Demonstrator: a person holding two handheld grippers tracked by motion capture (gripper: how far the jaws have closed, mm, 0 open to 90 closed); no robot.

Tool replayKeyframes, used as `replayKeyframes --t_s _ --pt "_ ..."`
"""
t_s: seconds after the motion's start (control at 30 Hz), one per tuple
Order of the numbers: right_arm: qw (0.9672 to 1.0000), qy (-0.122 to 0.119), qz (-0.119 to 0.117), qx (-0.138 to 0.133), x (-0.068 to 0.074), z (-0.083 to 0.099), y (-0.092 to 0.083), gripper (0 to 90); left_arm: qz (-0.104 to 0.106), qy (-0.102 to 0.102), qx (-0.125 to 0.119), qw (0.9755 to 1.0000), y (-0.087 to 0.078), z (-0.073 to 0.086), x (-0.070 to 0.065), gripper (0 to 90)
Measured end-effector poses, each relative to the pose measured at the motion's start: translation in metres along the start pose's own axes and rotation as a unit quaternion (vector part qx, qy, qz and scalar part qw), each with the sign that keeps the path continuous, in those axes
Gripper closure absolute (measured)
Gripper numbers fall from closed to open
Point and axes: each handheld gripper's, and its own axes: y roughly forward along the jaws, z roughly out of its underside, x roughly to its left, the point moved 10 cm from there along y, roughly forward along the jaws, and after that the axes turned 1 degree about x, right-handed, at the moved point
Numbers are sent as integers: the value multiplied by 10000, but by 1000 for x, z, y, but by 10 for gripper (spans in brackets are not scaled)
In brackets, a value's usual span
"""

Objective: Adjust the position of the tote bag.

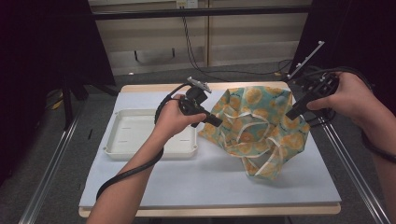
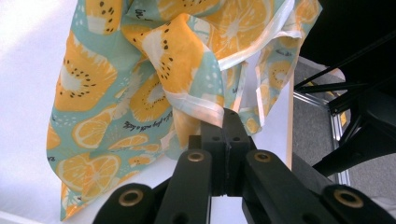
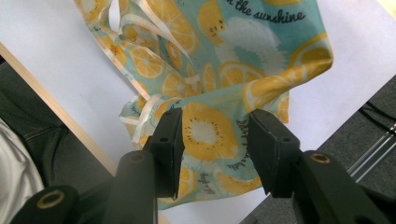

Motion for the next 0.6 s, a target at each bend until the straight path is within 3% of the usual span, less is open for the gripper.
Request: replayKeyframes --t_s 0.1,0.27,0.37,0.43,0.6 --pt "10000 -24 51 -5 1 1 -5 569 49 -6 -16 10000 2 0 -1 900" --pt "9996 -265 -37 -33 9 -3 -6 553 87 -54 16 9999 4 0 0 900" --pt "9993 -348 -104 -27 15 -9 -1 540 102 -87 -14 9999 4 -2 0 900" --pt "9982 -570 -144 -74 18 -14 5 525 100 -79 -11 9999 3 -3 0 900" --pt "9962 -837 -254 -42 25 -26 21 485 114 -77 -6 9999 2 -5 0 900"
